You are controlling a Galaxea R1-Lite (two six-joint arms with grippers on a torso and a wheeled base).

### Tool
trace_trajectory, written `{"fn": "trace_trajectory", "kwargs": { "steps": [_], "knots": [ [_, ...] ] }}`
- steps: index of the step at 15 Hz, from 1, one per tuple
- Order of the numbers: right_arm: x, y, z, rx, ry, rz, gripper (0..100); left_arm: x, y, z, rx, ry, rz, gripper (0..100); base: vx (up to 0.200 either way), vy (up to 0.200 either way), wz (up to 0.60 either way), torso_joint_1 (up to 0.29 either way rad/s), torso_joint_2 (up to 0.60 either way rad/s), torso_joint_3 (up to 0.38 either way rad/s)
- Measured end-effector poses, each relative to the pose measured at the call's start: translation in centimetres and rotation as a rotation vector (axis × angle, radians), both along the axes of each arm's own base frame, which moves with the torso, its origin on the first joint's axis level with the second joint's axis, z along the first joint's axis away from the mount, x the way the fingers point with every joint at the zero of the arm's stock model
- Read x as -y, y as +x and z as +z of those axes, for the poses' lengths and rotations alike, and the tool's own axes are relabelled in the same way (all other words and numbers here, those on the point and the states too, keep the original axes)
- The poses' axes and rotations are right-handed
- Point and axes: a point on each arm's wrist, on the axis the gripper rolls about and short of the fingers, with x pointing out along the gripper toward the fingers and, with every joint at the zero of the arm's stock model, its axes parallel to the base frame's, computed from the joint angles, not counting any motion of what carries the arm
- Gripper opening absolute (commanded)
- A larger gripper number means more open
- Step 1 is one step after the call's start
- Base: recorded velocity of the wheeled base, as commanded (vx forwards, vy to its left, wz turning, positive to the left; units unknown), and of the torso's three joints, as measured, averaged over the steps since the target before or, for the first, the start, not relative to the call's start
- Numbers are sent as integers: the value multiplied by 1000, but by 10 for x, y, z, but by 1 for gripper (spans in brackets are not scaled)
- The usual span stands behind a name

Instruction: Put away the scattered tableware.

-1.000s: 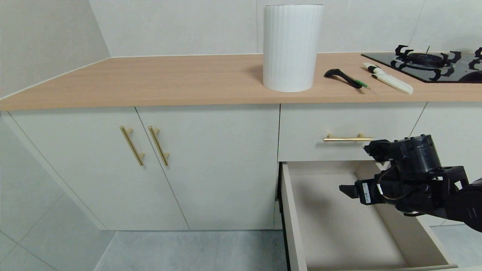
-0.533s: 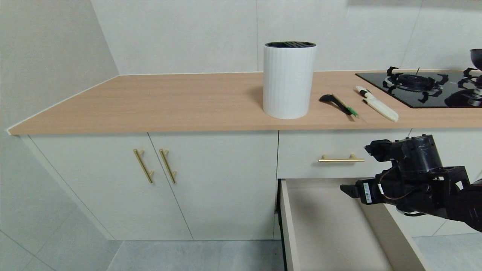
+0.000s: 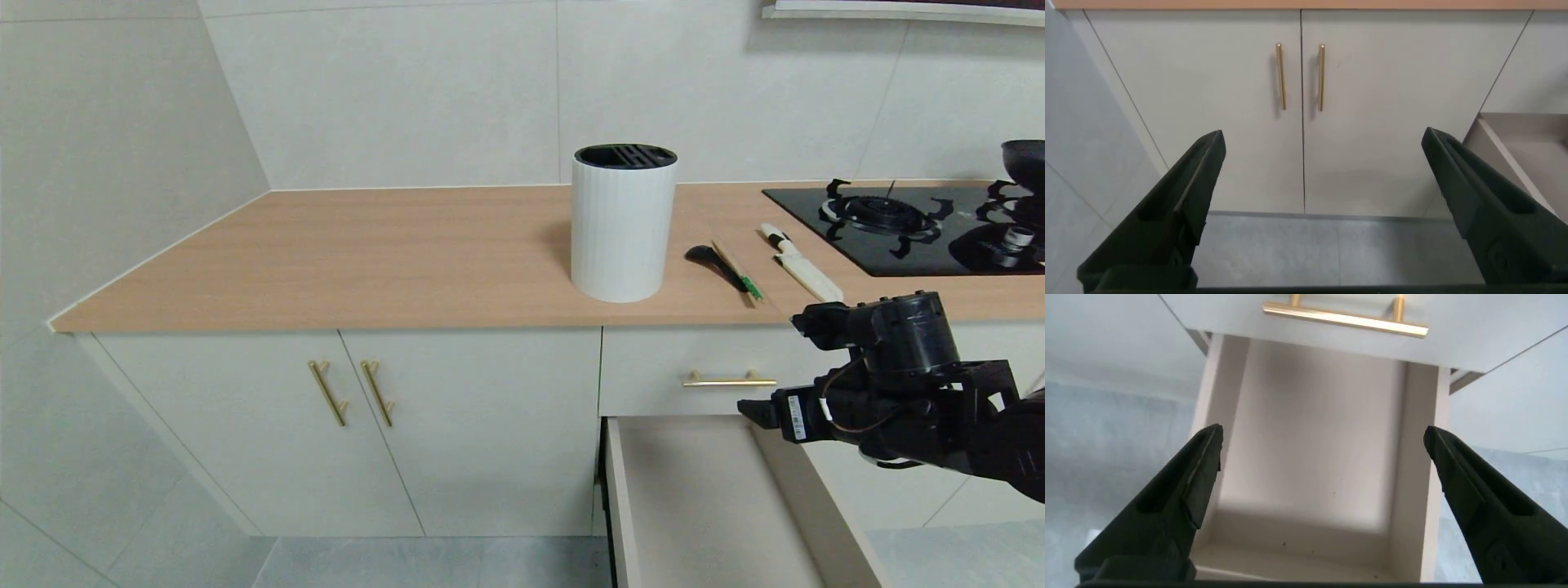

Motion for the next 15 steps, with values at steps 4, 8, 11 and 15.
{"fn": "trace_trajectory", "kwargs": {
  "steps": [4, 8, 11, 15],
  "knots": [
    [-2, 4, 7, 29, 2, 0, 100, 0, 0, 0, -1, 0, 0, 100, 0, 0, 0, 12, -21, -10],
    [-10, 35, 46, 173, 53, -10, 100, 0, 0, 0, -1, 0, 0, 100, 0, 0, 0, 0, 0, 0],
    [-12, 62, 72, 276, 89, -35, 100, 0, 0, 0, 0, 0, 0, 100, 0, 0, 0, 0, 0, 0],
    [-8, 89, 64, 282, 91, -69, 100, 0, 0, 0, 0, 0, 0, 100, 0, 0, 0, 0, 0, 0]
  ]
}}
